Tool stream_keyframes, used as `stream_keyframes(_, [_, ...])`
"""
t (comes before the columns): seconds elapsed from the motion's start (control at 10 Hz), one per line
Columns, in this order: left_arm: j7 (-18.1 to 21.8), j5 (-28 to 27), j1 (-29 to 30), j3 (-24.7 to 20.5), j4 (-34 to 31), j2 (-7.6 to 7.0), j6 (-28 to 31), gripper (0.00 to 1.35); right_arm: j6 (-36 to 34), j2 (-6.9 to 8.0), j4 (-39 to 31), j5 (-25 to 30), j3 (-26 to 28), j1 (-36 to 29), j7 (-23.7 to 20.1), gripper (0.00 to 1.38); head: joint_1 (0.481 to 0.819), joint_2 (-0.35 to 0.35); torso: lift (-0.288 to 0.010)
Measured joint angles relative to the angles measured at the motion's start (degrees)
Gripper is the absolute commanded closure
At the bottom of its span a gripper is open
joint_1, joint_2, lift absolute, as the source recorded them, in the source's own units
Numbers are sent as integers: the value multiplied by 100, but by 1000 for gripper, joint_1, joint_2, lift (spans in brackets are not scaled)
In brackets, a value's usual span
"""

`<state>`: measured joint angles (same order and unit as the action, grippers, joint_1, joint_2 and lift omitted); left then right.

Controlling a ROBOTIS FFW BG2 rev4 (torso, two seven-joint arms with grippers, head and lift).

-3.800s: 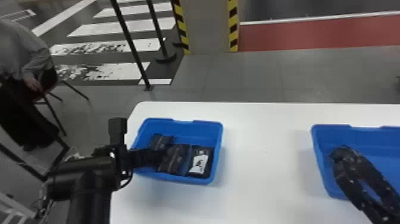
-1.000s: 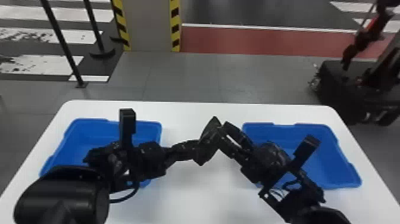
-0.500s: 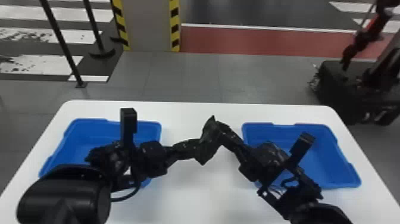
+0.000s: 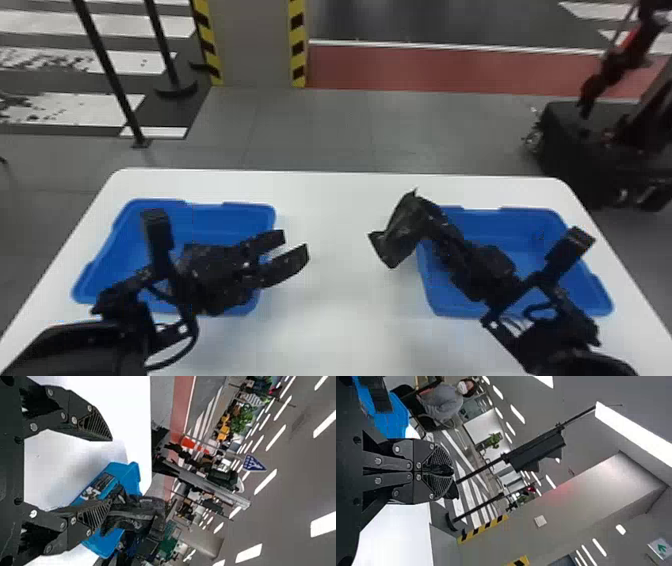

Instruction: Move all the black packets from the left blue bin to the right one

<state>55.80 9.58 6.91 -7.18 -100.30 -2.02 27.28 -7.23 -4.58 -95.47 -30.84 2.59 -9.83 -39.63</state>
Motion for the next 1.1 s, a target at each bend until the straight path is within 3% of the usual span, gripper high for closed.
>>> stream_keyframes(0.2, [1,146,345,-502,-386,0,-58,173,20,-206,9,165,613,0,254,1286,695,-69,-110])
stream_keyframes(0.4, [2,158,540,-910,-693,-20,62,193,21,-524,353,195,895,94,492,1283,695,-89,-110])
stream_keyframes(0.5, [1,158,615,-1074,-809,-25,70,193,21,-636,547,206,940,119,681,1111,695,-95,-110])
stream_keyframes(0.6, [1,157,668,-1222,-915,-24,71,193,-6,-680,756,232,1031,136,808,473,695,-99,-110])
stream_keyframes(0.7, [1,142,701,-1348,-994,-25,100,193,-55,-690,919,296,1151,147,887,33,695,-108,-110])
stream_keyframes(0.8, [1,132,726,-1435,-1043,-27,139,193,7,-693,886,434,1244,94,974,64,695,-115,-110])
stream_keyframes(0.9, [1,106,746,-1500,-1080,-28,151,193,132,-686,551,593,1280,-88,1126,185,695,-117,-110])
stream_keyframes(1.1, [-59,-142,749,-1707,-1120,-27,161,193,272,-556,-432,916,1288,-614,1263,297,695,-82,-110])
